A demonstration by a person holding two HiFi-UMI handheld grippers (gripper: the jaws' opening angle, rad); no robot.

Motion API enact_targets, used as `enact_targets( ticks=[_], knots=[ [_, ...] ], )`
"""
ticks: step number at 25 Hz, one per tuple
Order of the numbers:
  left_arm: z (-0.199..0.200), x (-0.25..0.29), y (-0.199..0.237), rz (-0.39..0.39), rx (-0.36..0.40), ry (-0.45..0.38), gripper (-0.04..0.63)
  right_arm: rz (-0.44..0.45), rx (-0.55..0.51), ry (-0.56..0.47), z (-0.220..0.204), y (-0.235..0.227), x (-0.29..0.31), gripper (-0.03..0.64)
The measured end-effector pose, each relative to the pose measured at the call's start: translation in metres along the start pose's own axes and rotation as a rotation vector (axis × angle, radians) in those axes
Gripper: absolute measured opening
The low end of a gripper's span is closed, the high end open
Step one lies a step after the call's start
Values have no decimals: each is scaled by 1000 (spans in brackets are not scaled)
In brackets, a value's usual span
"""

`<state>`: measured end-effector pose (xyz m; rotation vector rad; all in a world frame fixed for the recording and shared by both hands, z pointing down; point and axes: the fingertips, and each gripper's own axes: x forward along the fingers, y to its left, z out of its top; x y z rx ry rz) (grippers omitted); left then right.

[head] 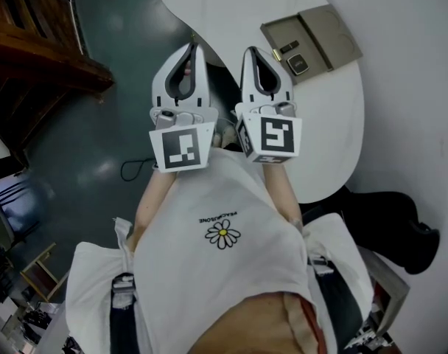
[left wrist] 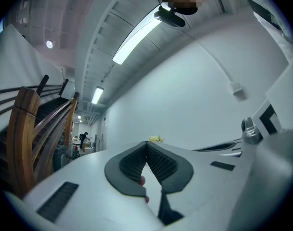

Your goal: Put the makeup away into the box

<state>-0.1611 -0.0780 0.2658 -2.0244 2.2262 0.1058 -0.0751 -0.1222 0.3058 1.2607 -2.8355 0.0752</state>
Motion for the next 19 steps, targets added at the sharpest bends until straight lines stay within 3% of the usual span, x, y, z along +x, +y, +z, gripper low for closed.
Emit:
enact_targets(
  ticks=[7,19],
  knots=[
    [-2,1,-1,-3,-4,2,20,38,16,28,-6,10,1,30],
    [-9,4,-6,-9,-14,18,20,9,25,47,-14,-3,-2,30]
  ],
)
